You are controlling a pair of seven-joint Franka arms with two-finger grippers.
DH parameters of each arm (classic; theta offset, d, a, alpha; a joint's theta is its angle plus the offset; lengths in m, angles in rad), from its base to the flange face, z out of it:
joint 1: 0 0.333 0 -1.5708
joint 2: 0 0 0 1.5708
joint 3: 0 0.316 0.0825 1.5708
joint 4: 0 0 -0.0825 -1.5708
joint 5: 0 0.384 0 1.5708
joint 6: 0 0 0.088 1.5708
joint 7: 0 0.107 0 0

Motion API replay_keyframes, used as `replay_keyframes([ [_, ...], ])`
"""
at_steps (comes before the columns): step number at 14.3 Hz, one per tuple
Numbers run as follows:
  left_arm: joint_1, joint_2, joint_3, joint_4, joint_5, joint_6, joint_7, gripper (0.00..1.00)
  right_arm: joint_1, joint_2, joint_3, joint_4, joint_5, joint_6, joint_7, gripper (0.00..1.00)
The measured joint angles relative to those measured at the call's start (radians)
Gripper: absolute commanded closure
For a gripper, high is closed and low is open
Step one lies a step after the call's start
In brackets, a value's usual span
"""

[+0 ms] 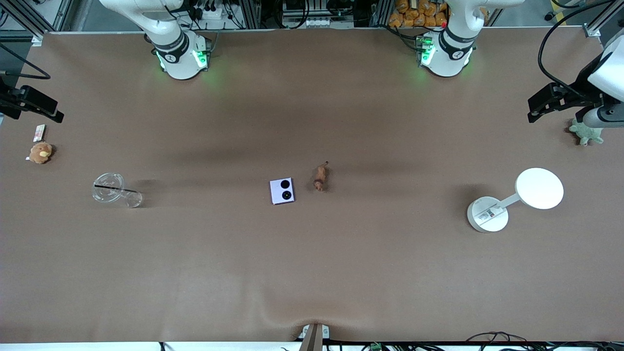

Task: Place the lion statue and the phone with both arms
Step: 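Move the left gripper toward the brown lion statue beside the phone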

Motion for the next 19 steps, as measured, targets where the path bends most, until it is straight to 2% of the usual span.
replay_keyframes([
  [11,-0.009,0.015,-0.019,0.0,-0.031,0.0,0.0,0.0,0.0,0.0,0.0,0.0,0.0,-0.003,0.0,0.0],
  [14,-0.016,0.053,-0.094,-0.001,-0.034,0.004,-0.037,0.0,0.0,0.0,0.0,0.0,0.0,-0.004,0.0,0.0],
  [19,-0.043,0.199,-0.254,-0.004,-0.034,0.151,-0.283,0.0,0.0,0.002,0.0,0.0,0.0,-0.007,0.0,0.0],
])
